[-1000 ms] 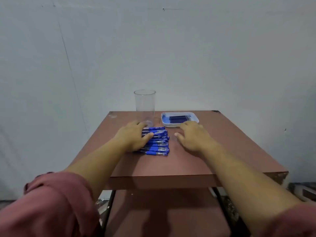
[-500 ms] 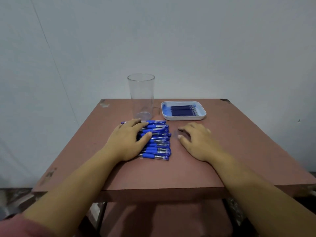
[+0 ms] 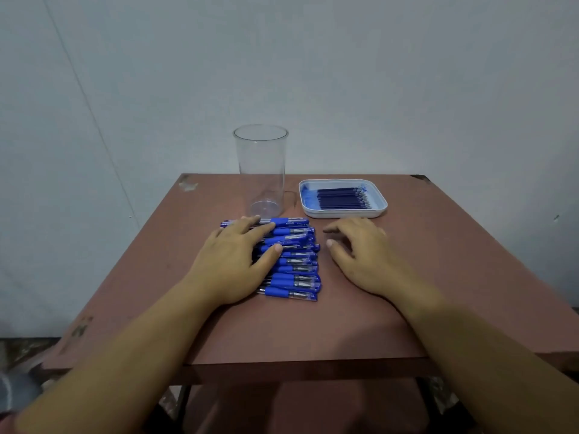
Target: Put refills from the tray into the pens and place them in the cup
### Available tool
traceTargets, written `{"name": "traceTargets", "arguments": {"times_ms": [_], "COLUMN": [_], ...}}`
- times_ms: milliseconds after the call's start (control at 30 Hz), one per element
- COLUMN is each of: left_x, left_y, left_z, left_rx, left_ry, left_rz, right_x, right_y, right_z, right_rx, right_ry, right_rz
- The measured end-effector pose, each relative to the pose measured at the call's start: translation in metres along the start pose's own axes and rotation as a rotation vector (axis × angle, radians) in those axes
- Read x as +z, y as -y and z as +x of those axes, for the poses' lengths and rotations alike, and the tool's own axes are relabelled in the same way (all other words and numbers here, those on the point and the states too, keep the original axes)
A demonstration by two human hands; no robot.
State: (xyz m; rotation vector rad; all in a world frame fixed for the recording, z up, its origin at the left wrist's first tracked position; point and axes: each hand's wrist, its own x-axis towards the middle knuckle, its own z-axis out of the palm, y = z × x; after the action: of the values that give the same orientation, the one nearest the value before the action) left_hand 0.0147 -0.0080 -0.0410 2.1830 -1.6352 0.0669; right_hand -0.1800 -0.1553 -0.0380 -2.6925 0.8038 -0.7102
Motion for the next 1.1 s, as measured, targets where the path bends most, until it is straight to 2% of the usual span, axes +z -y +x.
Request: {"name": "traceTargets", "arguments": {"times_ms": [100, 300, 400, 633, 800, 900, 1100], "left_x": [-0.002, -0.004, -0.003, -0.013, -0.03, -0.026, -0.003], "left_y": [0.0, 0.0, -0.001, -0.011, -0.025, -0.026, -0.017], "left_z": [-0.002, -0.004, -0.003, 0.004, 0.026, 0.035, 0.033], "left_rx": [-0.001, 0.048, 0.059, 0.143, 0.258, 0.256, 0.29], "left_ry": [-0.017, -0.096, -0.112, -0.177, -0.127, -0.087, -0.206], "left_rz": [-0.067, -0.196, -0.198, -0.15, -0.113, -0.203, -0.388], "right_x": [0.002, 0.009, 0.014, 0.011, 0.007, 0.005, 0.003], "right_y": [0.008, 0.012, 0.012, 0.013, 0.006, 0.003, 0.005], "right_z": [0.007, 0.018, 0.019, 0.016, 0.012, 0.01, 0.011], "right_rx": [-0.09, -0.191, -0.207, -0.187, -0.145, -0.142, -0.256], "right_ry": [-0.012, 0.053, -0.001, -0.253, -0.275, -0.272, -0.343], "right_rz": [0.091, 0.074, 0.072, 0.141, 0.253, 0.296, 0.27]}}
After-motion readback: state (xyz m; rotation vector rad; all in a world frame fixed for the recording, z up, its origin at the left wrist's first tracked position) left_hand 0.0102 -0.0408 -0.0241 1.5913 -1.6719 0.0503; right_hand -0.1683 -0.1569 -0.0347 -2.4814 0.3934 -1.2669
